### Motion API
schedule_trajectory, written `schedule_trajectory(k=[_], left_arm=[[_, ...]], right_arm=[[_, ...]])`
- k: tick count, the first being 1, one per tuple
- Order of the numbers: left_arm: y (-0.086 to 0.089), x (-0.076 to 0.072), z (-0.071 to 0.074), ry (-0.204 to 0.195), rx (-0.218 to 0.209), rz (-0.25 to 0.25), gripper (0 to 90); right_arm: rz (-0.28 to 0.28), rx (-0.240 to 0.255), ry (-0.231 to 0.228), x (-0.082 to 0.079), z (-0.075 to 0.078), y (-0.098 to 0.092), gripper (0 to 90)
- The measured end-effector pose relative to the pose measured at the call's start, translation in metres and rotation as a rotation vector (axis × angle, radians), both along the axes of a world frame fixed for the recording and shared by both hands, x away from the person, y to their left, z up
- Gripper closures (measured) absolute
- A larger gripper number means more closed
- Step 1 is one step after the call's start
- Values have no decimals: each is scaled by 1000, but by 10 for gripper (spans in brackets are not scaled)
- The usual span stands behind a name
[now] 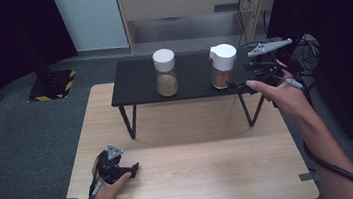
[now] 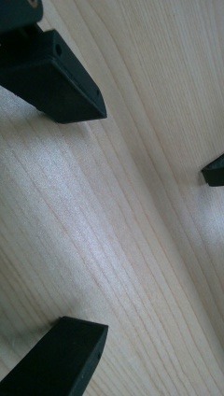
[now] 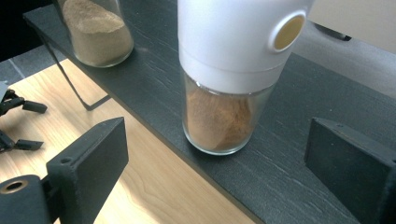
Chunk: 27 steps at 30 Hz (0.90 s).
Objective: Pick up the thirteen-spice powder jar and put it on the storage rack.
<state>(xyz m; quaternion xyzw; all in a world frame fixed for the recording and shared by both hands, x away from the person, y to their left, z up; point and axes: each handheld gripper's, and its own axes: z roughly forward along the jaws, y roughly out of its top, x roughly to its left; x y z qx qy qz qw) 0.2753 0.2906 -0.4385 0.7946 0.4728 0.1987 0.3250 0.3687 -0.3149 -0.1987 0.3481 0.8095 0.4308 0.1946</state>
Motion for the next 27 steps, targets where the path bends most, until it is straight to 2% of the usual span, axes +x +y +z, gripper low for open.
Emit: schedule_trajectory(k=[6, 13, 27], left_arm=[[0, 0, 0, 0, 1, 1, 0], [0, 0, 0, 0, 0, 2, 0], [-1, 0, 0, 0, 2, 2, 0]], right_arm=[[13, 0, 3, -6, 1, -2, 73], [29, -28, 12, -14, 1, -2, 76], [82, -60, 38, -29, -11, 2, 80]])
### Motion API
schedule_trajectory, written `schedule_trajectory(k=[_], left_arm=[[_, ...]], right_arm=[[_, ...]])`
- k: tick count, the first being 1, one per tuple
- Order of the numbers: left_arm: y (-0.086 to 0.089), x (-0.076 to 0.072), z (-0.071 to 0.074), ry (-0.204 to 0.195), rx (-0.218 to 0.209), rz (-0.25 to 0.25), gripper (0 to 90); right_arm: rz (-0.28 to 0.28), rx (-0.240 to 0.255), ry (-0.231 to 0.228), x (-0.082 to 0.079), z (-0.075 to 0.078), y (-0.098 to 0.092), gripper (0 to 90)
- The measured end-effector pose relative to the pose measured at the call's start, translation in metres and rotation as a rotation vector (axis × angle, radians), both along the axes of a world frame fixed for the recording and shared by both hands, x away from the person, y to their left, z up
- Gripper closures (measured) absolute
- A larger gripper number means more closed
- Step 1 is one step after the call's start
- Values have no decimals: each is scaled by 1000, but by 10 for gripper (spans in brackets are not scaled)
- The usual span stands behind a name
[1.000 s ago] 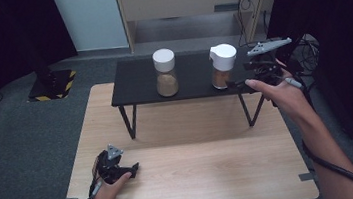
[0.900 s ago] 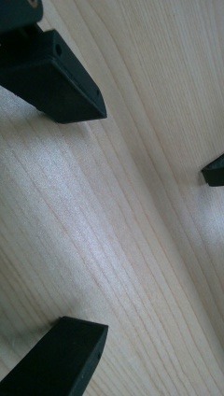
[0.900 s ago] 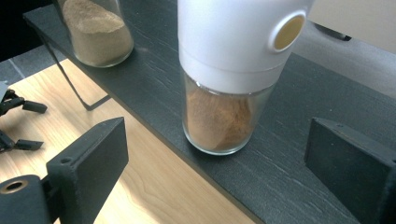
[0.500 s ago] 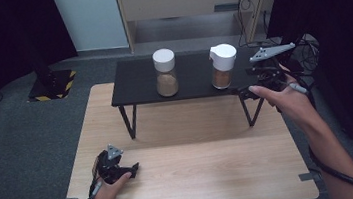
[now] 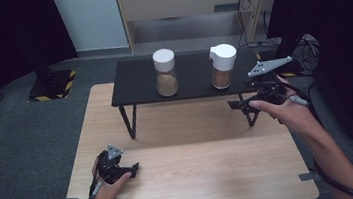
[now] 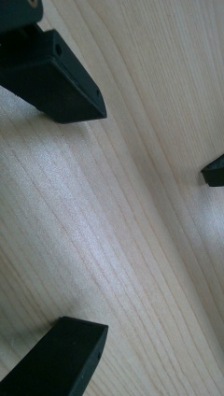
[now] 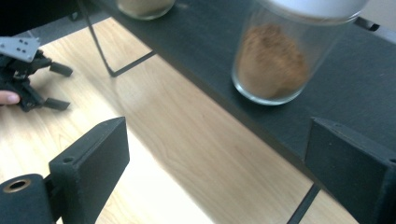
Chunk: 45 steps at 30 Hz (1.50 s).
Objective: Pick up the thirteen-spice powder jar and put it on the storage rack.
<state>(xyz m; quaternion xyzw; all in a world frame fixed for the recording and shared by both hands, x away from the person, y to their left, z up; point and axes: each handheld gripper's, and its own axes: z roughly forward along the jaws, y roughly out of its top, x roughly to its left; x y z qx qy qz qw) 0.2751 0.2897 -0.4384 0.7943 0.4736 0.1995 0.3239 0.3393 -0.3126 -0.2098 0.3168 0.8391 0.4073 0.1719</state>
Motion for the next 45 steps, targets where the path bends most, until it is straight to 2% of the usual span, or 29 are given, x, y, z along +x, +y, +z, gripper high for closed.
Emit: schedule_trajectory(k=[9, 21, 33, 45], left_arm=[[0, 0, 0, 0, 0, 0, 0], [0, 0, 0, 0, 0, 1, 0], [-1, 0, 0, 0, 1, 2, 0], [-1, 0, 0, -1, 1, 2, 0]], right_arm=[[43, -20, 29, -7, -15, 8, 83], [73, -44, 64, -5, -36, 20, 85], [79, -55, 105, 0, -58, 29, 86], [90, -68, 124, 2, -72, 35, 83]])
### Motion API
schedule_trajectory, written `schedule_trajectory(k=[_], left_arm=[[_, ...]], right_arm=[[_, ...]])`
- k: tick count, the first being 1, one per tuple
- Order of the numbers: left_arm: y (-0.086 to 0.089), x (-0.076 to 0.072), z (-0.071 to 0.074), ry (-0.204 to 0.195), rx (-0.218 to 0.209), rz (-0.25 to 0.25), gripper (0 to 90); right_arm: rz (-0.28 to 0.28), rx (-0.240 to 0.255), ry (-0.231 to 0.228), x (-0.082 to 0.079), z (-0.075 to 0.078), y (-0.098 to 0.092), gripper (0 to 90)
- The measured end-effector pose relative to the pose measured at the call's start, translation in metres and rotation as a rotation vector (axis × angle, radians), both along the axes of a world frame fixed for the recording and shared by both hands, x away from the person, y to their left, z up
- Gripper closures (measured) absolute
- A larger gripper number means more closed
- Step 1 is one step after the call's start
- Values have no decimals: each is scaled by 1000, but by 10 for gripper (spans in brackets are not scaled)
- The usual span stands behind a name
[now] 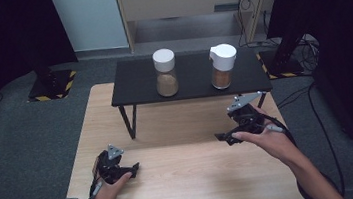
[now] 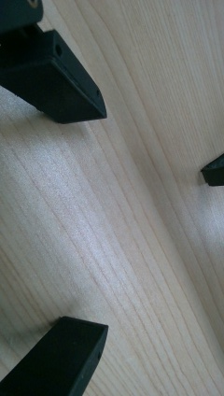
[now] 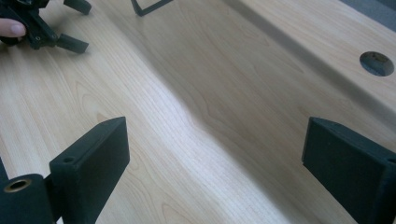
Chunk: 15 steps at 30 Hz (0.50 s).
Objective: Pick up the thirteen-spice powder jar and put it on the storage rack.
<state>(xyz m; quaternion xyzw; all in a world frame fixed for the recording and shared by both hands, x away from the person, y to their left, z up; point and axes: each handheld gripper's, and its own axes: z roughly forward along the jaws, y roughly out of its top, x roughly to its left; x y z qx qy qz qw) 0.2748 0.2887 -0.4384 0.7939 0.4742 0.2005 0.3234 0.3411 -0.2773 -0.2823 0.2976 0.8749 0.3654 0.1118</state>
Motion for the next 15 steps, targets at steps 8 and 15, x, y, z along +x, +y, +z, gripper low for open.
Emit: schedule_trajectory(k=[8, 15], left_arm=[[0, 0, 0, 0, -1, 1, 0], [0, 0, 0, 0, 0, 1, 0]], right_arm=[[1, -1, 11, -1, -10, -2, 81], [-13, 8, 19, -3, -22, -6, 77]])
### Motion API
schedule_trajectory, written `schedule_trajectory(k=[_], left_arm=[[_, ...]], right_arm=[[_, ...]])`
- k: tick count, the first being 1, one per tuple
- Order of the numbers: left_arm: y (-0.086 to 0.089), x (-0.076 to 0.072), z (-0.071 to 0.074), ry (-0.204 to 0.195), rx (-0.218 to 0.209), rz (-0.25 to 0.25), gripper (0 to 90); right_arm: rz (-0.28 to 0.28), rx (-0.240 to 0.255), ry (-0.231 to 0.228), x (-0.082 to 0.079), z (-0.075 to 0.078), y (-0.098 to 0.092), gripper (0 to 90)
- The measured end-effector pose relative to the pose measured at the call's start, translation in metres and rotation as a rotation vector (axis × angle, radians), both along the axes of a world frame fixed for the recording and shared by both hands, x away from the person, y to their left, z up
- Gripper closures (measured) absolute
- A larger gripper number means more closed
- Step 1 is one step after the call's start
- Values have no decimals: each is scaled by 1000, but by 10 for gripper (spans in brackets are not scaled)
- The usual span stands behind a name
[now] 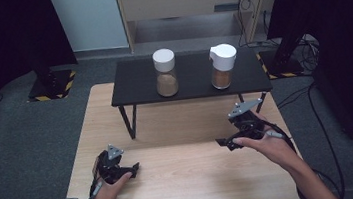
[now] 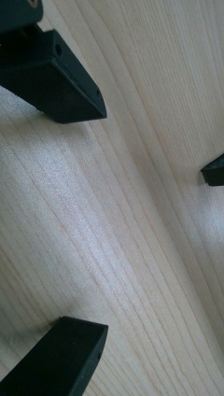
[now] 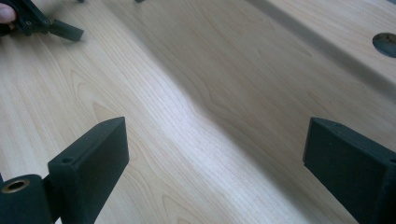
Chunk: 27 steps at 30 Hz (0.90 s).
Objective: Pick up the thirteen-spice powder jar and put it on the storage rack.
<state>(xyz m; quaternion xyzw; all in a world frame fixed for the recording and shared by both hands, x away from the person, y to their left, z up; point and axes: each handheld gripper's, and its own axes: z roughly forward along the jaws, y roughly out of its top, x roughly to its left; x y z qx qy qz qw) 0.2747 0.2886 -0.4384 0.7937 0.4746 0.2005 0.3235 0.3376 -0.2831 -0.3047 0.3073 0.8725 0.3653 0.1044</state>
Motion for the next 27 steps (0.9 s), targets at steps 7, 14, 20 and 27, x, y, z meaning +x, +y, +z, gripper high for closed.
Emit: schedule_trajectory(k=[7, 14, 20, 27], left_arm=[[0, 0, 0, 0, 0, 0, 0], [-2, -1, 0, -1, 0, -1, 0], [-3, -1, 0, -2, 0, -4, 0], [-4, -1, 0, -1, 0, -3, 0]], right_arm=[[-16, 11, 12, -3, -13, -7, 74], [-34, 20, 11, -11, -30, -12, 73], [-56, 27, 18, -18, -44, -19, 74], [-84, 34, 24, -26, -63, -25, 67]])
